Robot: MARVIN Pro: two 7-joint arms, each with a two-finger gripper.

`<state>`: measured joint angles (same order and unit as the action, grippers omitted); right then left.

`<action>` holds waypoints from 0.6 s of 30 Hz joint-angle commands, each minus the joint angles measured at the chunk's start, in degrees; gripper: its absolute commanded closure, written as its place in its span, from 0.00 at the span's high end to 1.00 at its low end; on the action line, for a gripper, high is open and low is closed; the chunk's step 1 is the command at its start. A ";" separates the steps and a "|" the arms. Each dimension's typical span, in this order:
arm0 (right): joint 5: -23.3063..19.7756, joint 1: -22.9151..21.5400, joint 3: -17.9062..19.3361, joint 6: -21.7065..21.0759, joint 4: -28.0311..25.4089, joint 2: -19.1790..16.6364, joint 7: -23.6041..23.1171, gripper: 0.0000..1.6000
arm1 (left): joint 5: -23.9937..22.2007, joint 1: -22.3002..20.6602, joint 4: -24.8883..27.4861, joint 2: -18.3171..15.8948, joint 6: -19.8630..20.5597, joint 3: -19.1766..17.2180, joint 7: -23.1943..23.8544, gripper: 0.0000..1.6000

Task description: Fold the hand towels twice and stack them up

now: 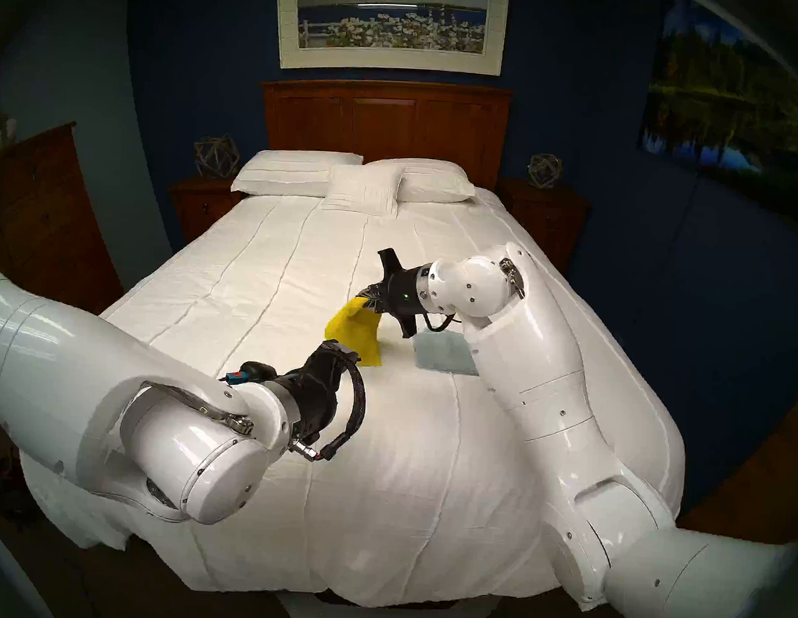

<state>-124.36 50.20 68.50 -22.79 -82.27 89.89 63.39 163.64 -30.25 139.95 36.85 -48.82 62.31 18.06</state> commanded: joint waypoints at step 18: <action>-3.82 5.68 -1.14 -6.26 -7.89 -5.25 5.40 0.00 | 1.06 -1.80 0.05 0.61 2.06 -0.08 -1.10 1.00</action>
<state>-126.27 50.87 66.72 -27.37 -83.16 89.18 65.71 164.68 -31.52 139.97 36.51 -46.79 63.57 17.02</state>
